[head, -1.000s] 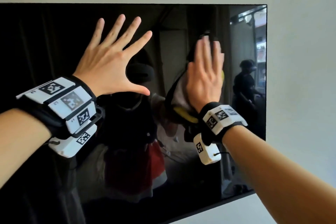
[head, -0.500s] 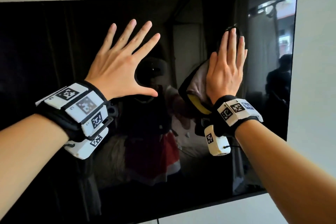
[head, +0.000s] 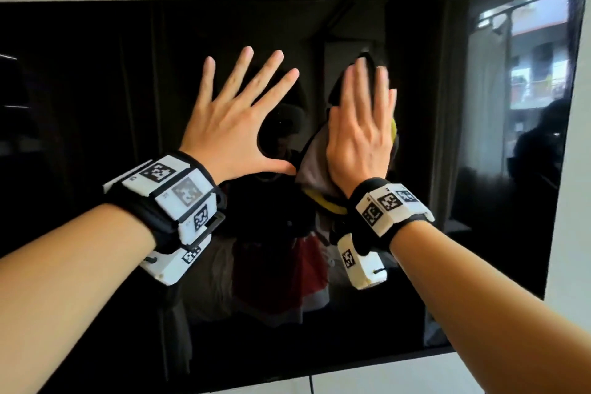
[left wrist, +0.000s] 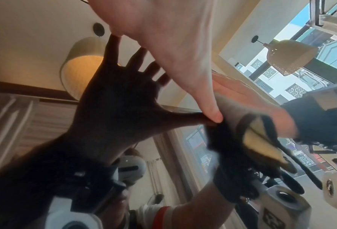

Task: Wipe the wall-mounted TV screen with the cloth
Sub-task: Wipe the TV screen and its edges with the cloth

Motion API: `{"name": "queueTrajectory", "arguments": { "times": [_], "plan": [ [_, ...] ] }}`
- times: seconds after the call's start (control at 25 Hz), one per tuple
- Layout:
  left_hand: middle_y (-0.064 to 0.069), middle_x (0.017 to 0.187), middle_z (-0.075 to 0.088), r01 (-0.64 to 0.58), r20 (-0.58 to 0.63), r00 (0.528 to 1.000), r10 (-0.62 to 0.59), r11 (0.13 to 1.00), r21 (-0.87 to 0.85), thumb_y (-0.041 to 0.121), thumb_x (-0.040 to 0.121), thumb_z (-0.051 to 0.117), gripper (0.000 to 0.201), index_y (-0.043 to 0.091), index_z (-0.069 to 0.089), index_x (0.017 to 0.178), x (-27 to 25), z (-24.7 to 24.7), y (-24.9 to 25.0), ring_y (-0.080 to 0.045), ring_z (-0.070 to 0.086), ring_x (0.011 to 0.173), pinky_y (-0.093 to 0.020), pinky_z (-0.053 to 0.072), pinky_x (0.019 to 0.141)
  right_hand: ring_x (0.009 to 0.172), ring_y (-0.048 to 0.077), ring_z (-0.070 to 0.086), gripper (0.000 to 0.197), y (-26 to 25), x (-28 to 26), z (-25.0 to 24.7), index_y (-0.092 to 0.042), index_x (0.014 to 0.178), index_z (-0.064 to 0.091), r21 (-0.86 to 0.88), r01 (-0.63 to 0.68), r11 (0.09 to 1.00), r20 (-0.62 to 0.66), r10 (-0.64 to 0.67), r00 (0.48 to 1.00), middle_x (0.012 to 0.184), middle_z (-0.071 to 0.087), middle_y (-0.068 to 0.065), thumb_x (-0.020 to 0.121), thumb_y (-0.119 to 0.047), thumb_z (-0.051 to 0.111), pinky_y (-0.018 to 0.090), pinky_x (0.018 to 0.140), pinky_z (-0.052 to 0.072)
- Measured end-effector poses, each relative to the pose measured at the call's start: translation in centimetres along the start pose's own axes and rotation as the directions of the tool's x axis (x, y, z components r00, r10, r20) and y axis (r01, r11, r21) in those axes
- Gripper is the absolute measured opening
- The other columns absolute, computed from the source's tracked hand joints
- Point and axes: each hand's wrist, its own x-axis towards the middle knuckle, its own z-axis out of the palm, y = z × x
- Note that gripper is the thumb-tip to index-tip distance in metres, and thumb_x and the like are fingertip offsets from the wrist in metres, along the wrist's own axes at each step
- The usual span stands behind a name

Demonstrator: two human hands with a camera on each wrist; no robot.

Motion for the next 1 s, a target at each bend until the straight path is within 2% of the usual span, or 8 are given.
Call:
{"name": "queueTrajectory", "arguments": {
  "times": [0.08,0.2,0.36,0.52,0.64,0.8,0.92,1.0],
  "plan": [
    [0.005,0.167,-0.007,-0.013,-0.016,1.000,0.013,1.000,-0.012,0.092,0.056,0.053,0.130,0.032,-0.002,0.158,0.0,0.3,-0.3,-0.029,-0.006,0.153,-0.065,0.001,0.118,0.145,0.035,0.025,0.049,0.5,0.5,0.1,-0.005,0.148,0.039,-0.018,0.072,0.997,0.025,-0.072,0.997,0.155,0.034,0.011,0.102,-0.020,0.040,0.049,0.120,0.017],
    [0.004,0.167,-0.005,-0.026,-0.039,0.999,0.024,0.999,-0.043,0.096,0.055,0.044,0.129,0.032,-0.001,0.158,0.0,0.8,-0.5,-0.030,-0.006,0.153,-0.066,0.001,0.117,0.146,0.036,0.021,0.052,1.1,2.1,0.2,-0.005,0.150,0.033,-0.039,-0.282,0.959,-0.063,0.279,0.958,0.158,0.029,0.011,0.103,-0.025,0.031,0.052,0.120,0.018],
    [0.003,0.167,0.000,-0.034,-0.085,0.996,0.029,0.998,-0.057,0.089,0.058,0.035,0.121,0.029,0.004,0.159,0.0,0.8,-0.8,-0.029,-0.001,0.153,-0.064,0.002,0.118,0.145,0.036,0.024,0.048,-1.8,0.6,0.9,-0.004,0.148,0.039,-0.010,0.042,0.999,-0.006,-0.042,0.999,0.155,0.034,0.012,0.103,-0.019,0.038,0.050,0.120,0.018],
    [-0.001,0.167,-0.003,-0.006,-0.100,0.995,0.006,1.000,0.002,0.095,0.052,0.047,0.135,0.025,0.002,0.159,-2.1,0.0,-4.3,-0.034,-0.004,0.152,-0.069,-0.001,0.115,0.146,0.036,0.021,0.051,-2.9,2.2,1.2,-0.003,0.150,0.034,-0.032,-0.233,0.972,-0.073,0.230,0.970,0.157,0.031,0.012,0.103,-0.024,0.032,0.052,0.121,0.017],
    [-0.001,0.167,-0.004,0.024,-0.075,0.997,-0.020,0.998,0.051,0.096,0.049,0.049,0.137,0.029,0.003,0.159,-5.2,-0.6,-8.8,-0.040,-0.004,0.151,-0.076,0.000,0.110,0.145,0.036,0.025,0.048,-6.0,1.8,2.0,-0.005,0.147,0.041,-0.020,0.076,0.997,-0.014,-0.077,0.997,0.155,0.036,0.011,0.102,-0.020,0.040,0.048,0.120,0.017],
    [0.002,0.167,-0.009,0.061,0.010,0.998,-0.062,0.996,0.066,0.103,0.046,0.042,0.136,0.037,-0.002,0.157,-8.5,-0.4,-13.2,-0.045,-0.005,0.150,-0.079,0.003,0.108,0.145,0.038,0.024,0.049,-8.2,3.2,2.4,-0.003,0.148,0.038,-0.021,-0.119,0.993,-0.080,0.117,0.990,0.155,0.034,0.013,0.104,-0.024,0.036,0.050,0.120,0.017],
    [0.004,0.166,-0.012,0.042,0.025,0.999,-0.043,0.998,0.047,0.099,0.049,0.045,0.133,0.038,-0.004,0.157,-9.3,-0.1,-14.0,-0.042,-0.009,0.150,-0.079,0.004,0.108,0.143,0.038,0.028,0.047,-11.7,1.6,3.0,-0.002,0.146,0.043,0.010,0.183,0.983,0.010,-0.183,0.983,0.153,0.037,0.013,0.102,-0.021,0.043,0.051,0.119,0.020],
    [0.004,0.166,-0.012,0.032,0.011,0.999,-0.032,0.999,0.039,0.098,0.050,0.045,0.132,0.038,-0.005,0.157,-9.4,0.2,-14.2,-0.041,-0.010,0.150,-0.079,0.005,0.108,0.144,0.036,0.028,0.048,-10.5,3.0,2.9,-0.005,0.147,0.042,-0.038,0.124,0.992,-0.003,-0.124,0.992,0.154,0.036,0.011,0.103,-0.023,0.040,0.051,0.119,0.022]
  ]
}}
